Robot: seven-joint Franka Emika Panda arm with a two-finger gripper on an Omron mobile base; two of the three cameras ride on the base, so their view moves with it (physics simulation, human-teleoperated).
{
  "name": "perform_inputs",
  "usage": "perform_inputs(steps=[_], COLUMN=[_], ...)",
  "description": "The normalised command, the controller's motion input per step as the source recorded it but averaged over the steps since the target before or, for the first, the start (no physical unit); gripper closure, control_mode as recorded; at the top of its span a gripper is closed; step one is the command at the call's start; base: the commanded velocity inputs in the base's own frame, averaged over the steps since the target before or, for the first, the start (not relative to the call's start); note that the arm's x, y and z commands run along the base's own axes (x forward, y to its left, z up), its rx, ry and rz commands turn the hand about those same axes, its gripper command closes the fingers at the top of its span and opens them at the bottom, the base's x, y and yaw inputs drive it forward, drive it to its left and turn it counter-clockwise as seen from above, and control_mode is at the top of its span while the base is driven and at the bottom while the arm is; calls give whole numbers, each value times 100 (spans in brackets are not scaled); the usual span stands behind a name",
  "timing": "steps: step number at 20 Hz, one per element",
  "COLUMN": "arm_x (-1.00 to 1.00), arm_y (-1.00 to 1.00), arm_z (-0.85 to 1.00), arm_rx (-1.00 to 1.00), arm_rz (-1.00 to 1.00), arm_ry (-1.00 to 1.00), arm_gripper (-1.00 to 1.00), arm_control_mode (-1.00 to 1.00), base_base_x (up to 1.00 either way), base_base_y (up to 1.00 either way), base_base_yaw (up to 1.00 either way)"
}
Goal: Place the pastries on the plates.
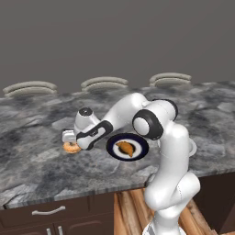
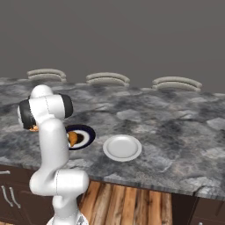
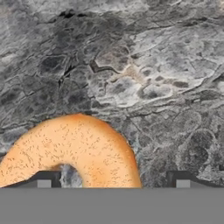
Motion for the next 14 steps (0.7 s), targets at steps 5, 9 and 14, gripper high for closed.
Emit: perform_inputs(steps=[5, 9, 14], arm_x=[0, 0, -10], arm_y=[0, 0, -2], arm_z=[0, 0, 15], arm_rx=[0, 0, 0], arm_rz=[0, 0, 0], arm_ry=[0, 0, -6], arm_gripper=[100, 100, 100], arm_control_mode=[-100, -100, -100], base_base_x=[0, 0, 0], base_base_y=[0, 0, 0], base_base_yaw=[0, 0, 0])
